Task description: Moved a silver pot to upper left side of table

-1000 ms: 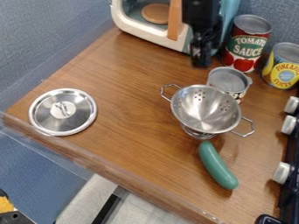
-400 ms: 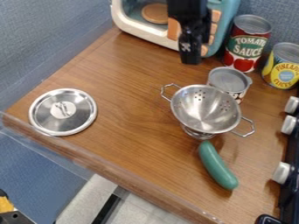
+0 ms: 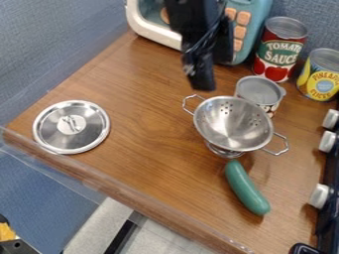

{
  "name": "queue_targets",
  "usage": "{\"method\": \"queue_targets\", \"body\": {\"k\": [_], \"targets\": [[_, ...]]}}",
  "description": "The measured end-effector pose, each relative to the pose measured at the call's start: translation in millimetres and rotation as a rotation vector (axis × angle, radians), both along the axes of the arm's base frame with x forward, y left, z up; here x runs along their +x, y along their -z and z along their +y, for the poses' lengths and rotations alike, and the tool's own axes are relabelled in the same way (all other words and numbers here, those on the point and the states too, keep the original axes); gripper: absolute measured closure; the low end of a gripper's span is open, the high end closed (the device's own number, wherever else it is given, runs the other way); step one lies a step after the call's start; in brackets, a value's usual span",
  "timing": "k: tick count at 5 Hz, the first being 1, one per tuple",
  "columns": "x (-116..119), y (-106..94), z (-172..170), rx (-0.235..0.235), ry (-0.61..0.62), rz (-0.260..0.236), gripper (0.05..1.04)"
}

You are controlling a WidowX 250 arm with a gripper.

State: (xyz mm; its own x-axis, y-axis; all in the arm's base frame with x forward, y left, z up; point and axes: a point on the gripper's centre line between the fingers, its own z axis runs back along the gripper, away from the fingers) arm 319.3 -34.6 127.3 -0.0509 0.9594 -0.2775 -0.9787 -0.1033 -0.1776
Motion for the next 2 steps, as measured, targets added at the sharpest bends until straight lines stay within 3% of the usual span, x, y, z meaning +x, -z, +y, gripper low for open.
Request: {"method": "queue_targets", "body": {"k": [2], "targets": [[-32.1,28.4,-7.0,0.043,0.13,0.014,0.083]]}}
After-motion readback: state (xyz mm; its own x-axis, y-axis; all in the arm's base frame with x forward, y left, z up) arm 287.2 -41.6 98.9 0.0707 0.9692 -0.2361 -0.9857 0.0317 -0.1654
